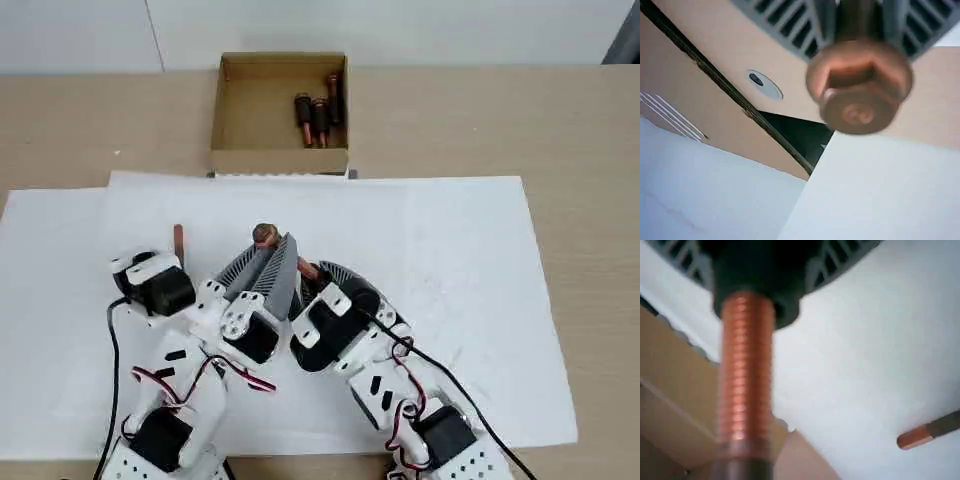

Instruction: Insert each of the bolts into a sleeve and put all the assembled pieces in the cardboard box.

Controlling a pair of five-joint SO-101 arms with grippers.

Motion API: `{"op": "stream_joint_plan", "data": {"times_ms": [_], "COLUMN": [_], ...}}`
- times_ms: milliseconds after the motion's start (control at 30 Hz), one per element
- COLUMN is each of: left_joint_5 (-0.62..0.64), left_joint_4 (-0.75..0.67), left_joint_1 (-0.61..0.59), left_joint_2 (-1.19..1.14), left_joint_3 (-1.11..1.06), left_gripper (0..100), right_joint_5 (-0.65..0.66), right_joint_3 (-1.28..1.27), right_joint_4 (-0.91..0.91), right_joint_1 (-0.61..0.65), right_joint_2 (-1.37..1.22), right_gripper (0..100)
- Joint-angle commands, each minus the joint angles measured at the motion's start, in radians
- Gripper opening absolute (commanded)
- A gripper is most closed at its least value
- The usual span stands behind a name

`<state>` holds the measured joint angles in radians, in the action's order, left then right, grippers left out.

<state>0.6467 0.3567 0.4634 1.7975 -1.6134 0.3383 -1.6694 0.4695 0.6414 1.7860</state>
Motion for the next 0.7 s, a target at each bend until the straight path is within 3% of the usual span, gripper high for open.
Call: {"op": "stream_joint_plan", "data": {"times_ms": [0, 467, 667], "left_joint_5": [-0.006, -0.038, -0.038], "left_joint_4": [0.002, 0.005, 0.005], "left_joint_1": [-0.002, -0.041, 0.087], "left_joint_2": [-0.003, -0.006, -0.003], "left_joint_3": [0.031, 0.022, -0.039], "left_gripper": [1, 1, 1], "right_joint_5": [0.009, 0.009, 0.009], "right_joint_3": [-0.014, -0.014, -0.014], "right_joint_4": [-0.051, -0.051, -0.053], "right_joint_1": [0.013, 0.013, 0.013], "right_joint_2": [0.022, 0.022, 0.022], "right_gripper": [0.3, 0.3, 0.3]}}
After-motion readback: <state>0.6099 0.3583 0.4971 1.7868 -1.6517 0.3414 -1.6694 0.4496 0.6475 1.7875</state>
